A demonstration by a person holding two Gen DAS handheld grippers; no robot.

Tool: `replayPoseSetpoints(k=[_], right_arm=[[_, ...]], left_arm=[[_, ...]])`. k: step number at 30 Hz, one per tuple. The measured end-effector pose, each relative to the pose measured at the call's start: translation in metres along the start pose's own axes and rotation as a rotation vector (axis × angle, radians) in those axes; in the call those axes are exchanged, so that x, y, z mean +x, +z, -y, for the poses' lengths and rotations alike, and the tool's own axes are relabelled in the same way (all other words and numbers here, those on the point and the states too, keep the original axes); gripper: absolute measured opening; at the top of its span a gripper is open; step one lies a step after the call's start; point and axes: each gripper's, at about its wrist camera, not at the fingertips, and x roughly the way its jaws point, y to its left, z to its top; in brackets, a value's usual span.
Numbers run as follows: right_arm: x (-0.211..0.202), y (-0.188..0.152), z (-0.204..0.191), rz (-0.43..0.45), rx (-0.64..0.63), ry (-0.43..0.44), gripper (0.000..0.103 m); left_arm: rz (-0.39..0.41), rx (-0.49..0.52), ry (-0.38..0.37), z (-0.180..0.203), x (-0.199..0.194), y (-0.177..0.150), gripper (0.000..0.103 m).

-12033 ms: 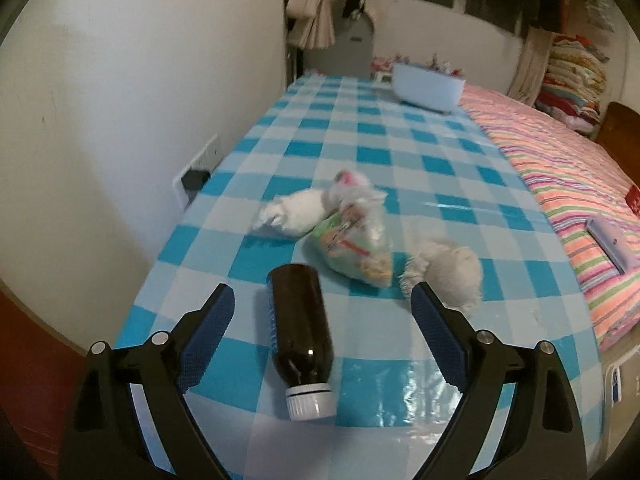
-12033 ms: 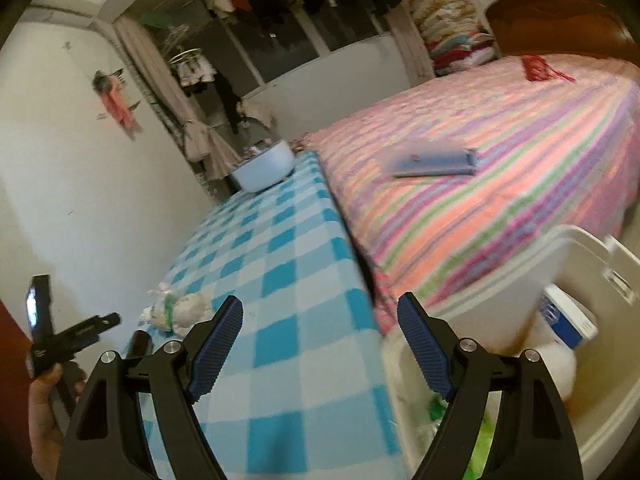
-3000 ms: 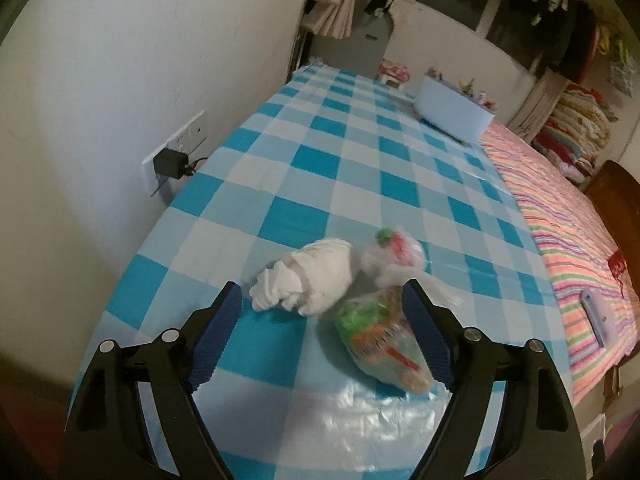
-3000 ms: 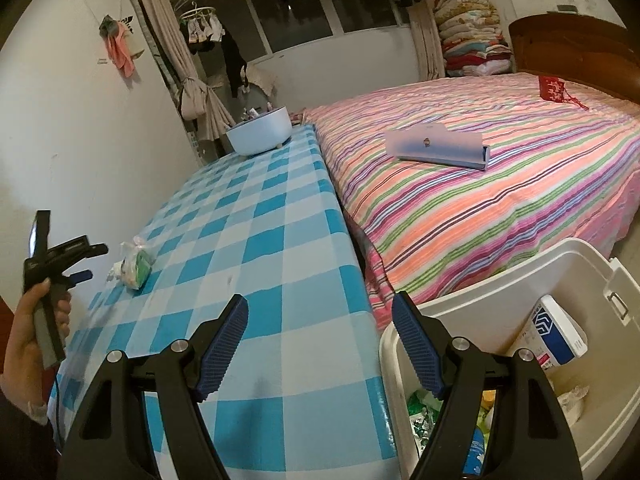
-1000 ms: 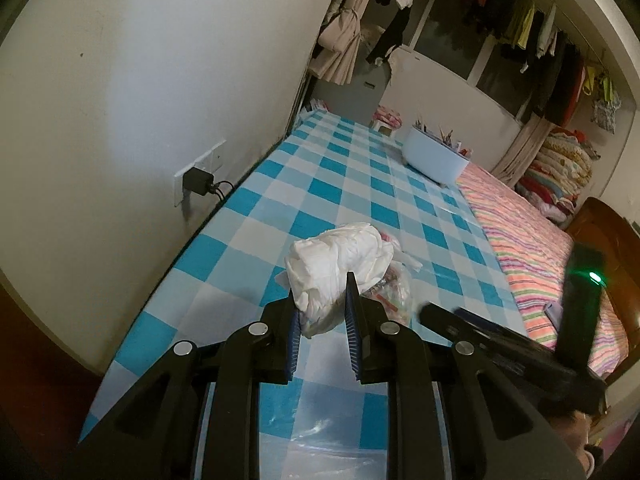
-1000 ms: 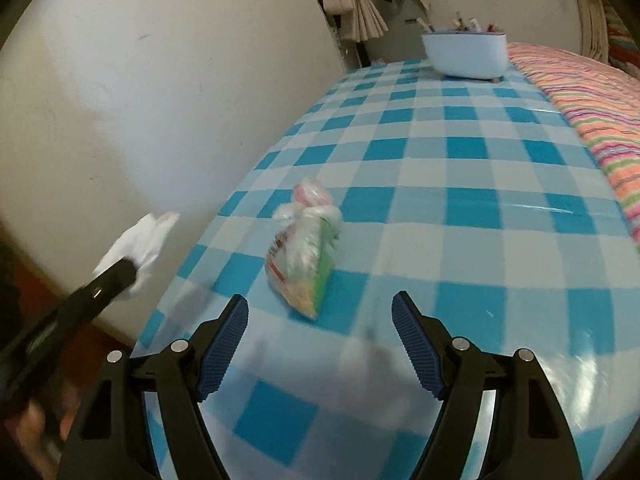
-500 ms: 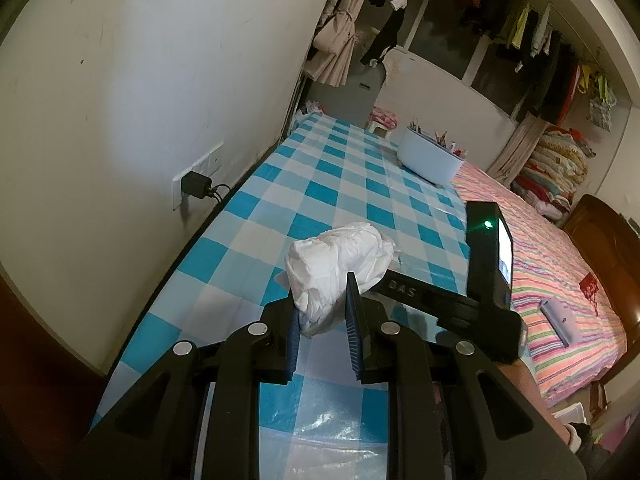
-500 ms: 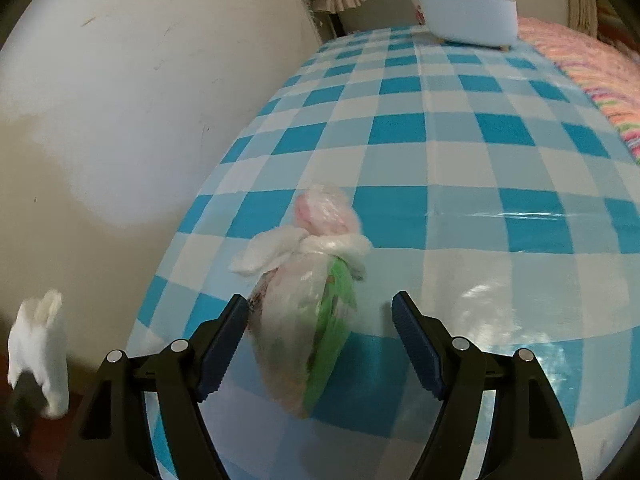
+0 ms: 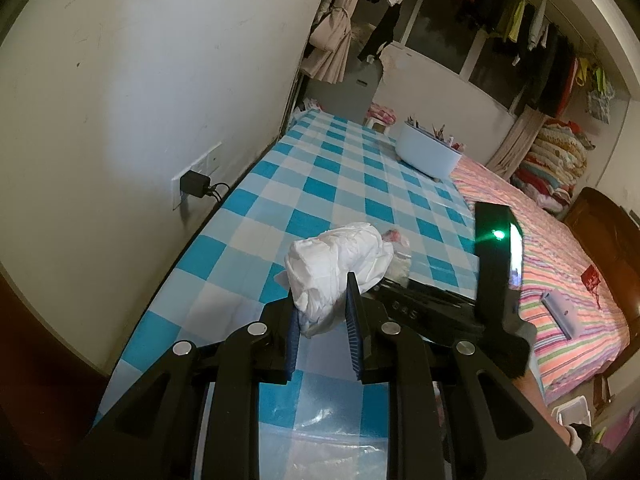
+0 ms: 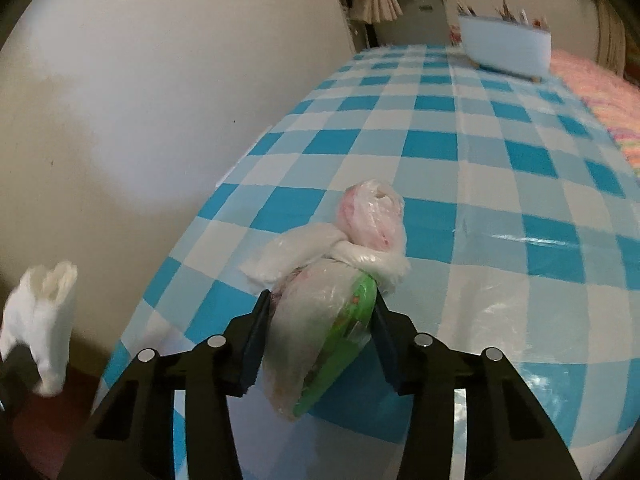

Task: Collect trash
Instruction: 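Carry the plastic bag and tissue in both tools over the bin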

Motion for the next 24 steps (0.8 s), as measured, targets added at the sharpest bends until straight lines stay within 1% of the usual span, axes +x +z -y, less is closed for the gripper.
replayPoseSetpoints(k=[2, 5, 8, 11, 12, 15, 17, 18, 21, 24], right_arm=[[-0.004, -0.003, 0.004, 0.007, 0.001, 0.003, 0.045], [-0.025, -0.016, 0.011, 0.044, 0.002, -0.013, 0.045], [-0.041, -0.017, 0.020, 0.059, 0.005, -0.016, 0.045], [-0.060, -0.029, 0.034, 0.082, 0.011, -0.016, 0.045], [-0.074, -0.039, 0.039, 0.098, 0.016, -0.023, 0.045], [-0.095, -0.048, 0.054, 0.111, 0.024, -0.022, 0.045], [-0.122, -0.061, 0.066, 0.129, 0.031, -0.037, 0.045], [-0.128, -0.062, 0.069, 0.130, 0.031, -0.037, 0.045], [-0.155, -0.081, 0.085, 0.150, 0.052, -0.058, 0.045], [-0.171, -0.090, 0.093, 0.164, 0.059, -0.074, 0.045]], left_arm=[[0.000, 0.009, -0.001, 0.002, -0.001, -0.001, 0.020], [-0.002, 0.024, 0.000, 0.007, 0.000, -0.003, 0.020], [-0.004, 0.041, -0.002, 0.014, 0.002, -0.006, 0.020], [-0.007, 0.067, -0.007, 0.024, 0.003, -0.010, 0.020], [-0.007, 0.075, -0.008, 0.027, 0.003, -0.011, 0.020], [-0.015, 0.114, -0.020, 0.042, 0.005, -0.017, 0.020], [-0.021, 0.135, -0.030, 0.050, 0.006, -0.021, 0.020], [-0.024, 0.143, -0.035, 0.054, 0.006, -0.023, 0.020], [-0.036, 0.173, -0.056, 0.068, 0.008, -0.030, 0.020], [-0.040, 0.205, -0.066, 0.081, 0.008, -0.038, 0.020]])
